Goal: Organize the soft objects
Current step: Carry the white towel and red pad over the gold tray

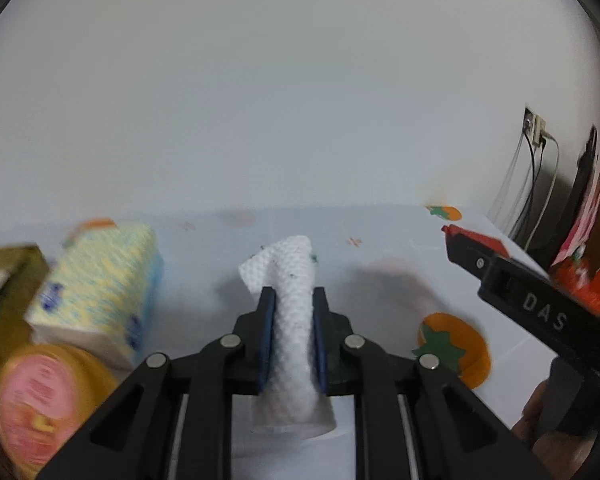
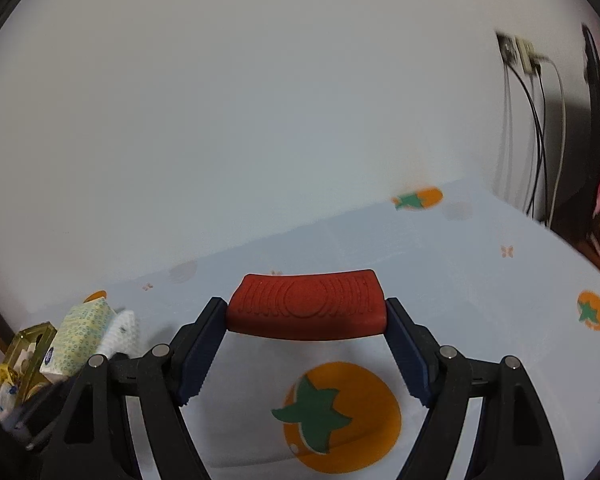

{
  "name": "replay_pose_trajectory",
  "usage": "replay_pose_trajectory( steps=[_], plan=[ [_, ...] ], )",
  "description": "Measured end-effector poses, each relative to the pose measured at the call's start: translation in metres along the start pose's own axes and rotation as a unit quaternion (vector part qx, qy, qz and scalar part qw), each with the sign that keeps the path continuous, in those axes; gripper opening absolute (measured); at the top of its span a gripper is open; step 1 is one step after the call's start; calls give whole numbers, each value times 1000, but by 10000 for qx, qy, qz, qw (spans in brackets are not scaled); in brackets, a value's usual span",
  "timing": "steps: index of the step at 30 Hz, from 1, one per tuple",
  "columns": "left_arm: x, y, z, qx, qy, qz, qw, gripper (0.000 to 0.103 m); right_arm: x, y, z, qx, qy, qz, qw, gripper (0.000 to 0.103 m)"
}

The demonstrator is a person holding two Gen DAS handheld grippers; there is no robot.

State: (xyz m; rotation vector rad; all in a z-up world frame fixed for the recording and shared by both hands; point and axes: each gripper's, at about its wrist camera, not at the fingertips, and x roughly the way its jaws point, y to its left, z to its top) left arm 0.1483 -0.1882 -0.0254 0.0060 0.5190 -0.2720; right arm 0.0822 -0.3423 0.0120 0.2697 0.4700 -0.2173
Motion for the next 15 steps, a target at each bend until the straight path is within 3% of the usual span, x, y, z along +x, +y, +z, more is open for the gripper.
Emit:
replay_pose_trajectory(
  steps=[6, 15],
  plan=[
    [-19, 20, -7, 14, -211, 187, 9996, 15, -13, 15, -5, -262, -372, -10, 9990, 80],
    [-38, 32, -13, 52, -367, 283, 9989, 15, -32, 30, -23, -430, -545, -168, 9974, 80]
  ],
)
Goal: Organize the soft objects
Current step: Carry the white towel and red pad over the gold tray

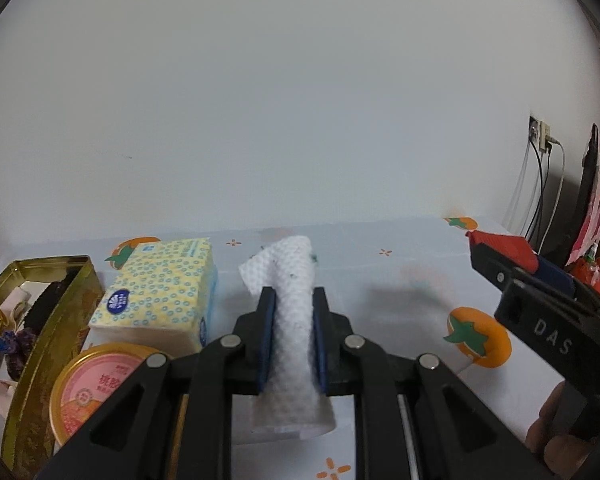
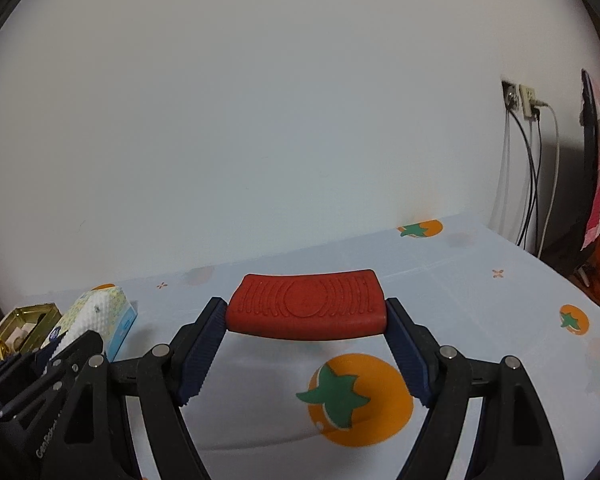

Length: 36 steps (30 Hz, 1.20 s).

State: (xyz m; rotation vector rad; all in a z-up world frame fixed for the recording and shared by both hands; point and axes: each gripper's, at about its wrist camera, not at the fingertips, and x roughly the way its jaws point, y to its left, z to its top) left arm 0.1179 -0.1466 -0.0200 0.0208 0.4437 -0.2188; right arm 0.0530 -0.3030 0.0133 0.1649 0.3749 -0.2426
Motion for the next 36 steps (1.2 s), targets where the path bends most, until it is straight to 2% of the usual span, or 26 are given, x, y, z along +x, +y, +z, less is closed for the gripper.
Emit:
replay_pose_trajectory(
  steps=[4, 20, 36],
  plan=[
    [-7, 3, -3, 10, -43, -16, 10000, 15, -13, 4, -4, -41, -178, -98, 9998, 80],
    [-30, 16, -10, -4, -194, -152, 9997, 15, -47, 21, -19, -133, -380, -255, 9989, 80],
    [-52, 27, -18, 51, -285, -298, 9991, 15, -66, 38, -28, -292, -652, -163, 9973, 80]
  ],
)
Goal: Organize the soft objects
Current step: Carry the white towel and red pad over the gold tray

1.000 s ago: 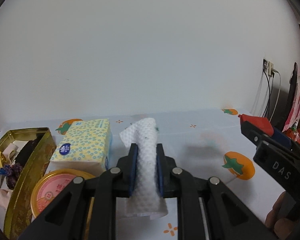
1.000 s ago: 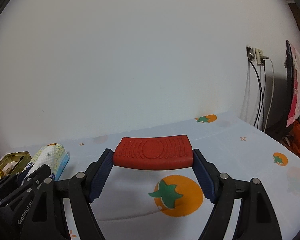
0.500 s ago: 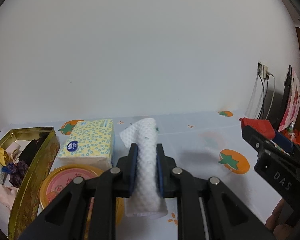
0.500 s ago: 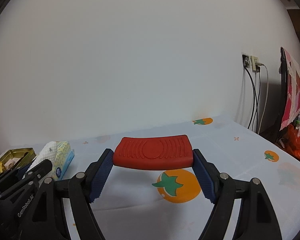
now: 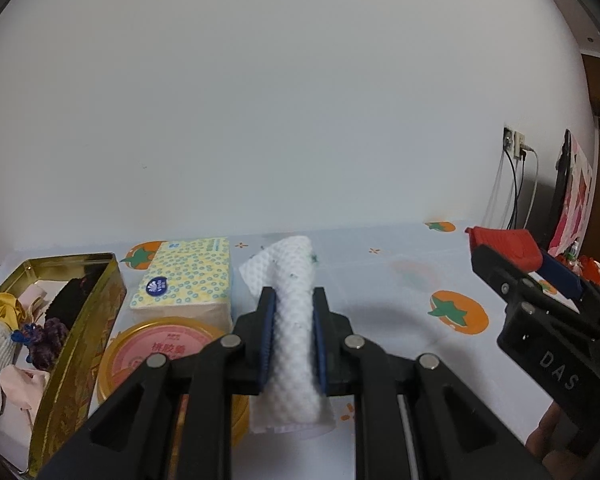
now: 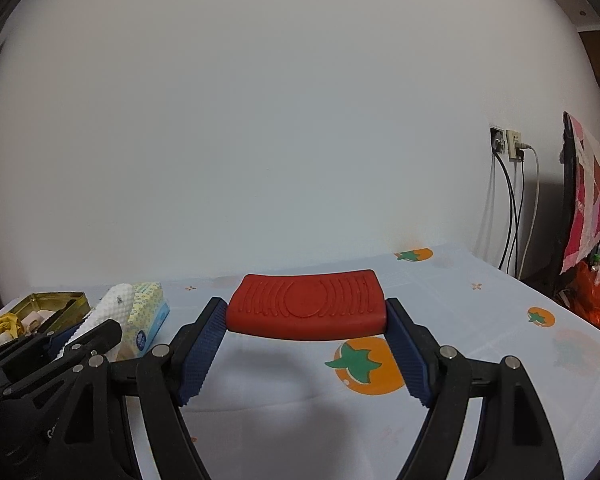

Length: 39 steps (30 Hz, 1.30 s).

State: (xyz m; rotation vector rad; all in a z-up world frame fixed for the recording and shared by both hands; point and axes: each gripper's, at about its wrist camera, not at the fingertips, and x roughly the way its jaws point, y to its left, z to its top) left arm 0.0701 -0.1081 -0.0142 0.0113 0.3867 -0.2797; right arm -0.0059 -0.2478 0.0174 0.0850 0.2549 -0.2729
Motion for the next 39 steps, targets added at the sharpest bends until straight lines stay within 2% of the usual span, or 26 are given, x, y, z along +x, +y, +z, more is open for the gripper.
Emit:
replay_pose_trajectory(
  steps=[10, 15, 39],
  plan=[
    [-12, 14, -3, -131, -46, -6, 9999, 15, -14, 11, -6, 196, -51, -1, 9998, 80],
    [-19, 20, -6, -124, -92, 14, 9999, 15, -29, 24, -9, 216, -215, 42, 9995, 80],
    [-54, 65, -16, -308, -275, 180, 9990, 15, -54, 84, -18, 345, -287, 575, 9973, 80]
  ],
)
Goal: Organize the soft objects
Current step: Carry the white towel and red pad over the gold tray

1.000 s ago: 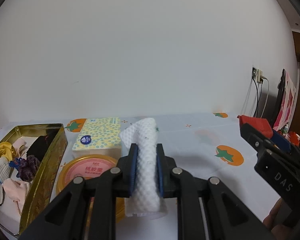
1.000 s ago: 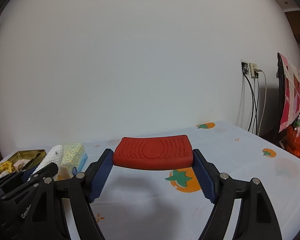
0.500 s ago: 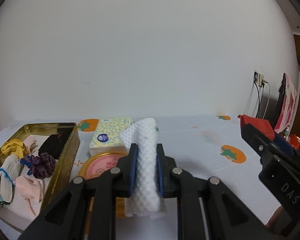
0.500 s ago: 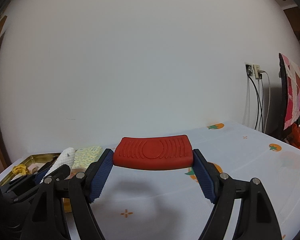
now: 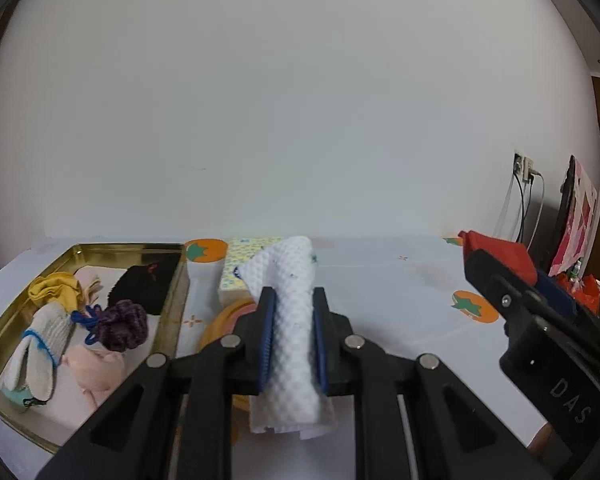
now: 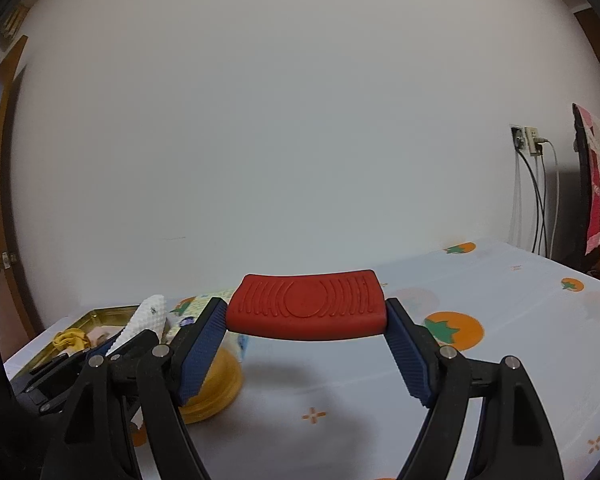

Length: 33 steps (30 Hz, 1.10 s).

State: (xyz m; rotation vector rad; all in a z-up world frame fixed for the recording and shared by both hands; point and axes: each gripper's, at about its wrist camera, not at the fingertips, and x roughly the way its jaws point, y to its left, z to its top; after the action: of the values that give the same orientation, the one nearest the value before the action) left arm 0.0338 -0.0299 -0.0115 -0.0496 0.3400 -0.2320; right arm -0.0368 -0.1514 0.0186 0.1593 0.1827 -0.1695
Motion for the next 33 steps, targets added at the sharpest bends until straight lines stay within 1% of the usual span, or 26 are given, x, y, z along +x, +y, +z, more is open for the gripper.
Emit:
replay_pose_trajectory(
  steps=[8, 12, 20, 28, 33],
  plan=[
    [-9, 18, -2, -90, -40, 75, 9999, 15, -1, 22, -2, -146, -54, 156, 9998, 80],
    [-17, 27, -3, -107, -97, 124, 9998, 16, -1, 28, -3, -93, -39, 244, 9997, 80],
    [-30, 57, -4, -154, -225, 412, 9988, 15, -4, 47, -6, -132, -106, 439, 9989, 80],
    [-42, 79, -5, -159, -302, 645, 9973, 16, 2, 66, -9, -100, -13, 732, 9973, 80],
    [-46, 96, -5, -263, -299, 775, 9962, 15, 7, 84, -13, -189, 81, 920, 9955, 80]
  ],
)
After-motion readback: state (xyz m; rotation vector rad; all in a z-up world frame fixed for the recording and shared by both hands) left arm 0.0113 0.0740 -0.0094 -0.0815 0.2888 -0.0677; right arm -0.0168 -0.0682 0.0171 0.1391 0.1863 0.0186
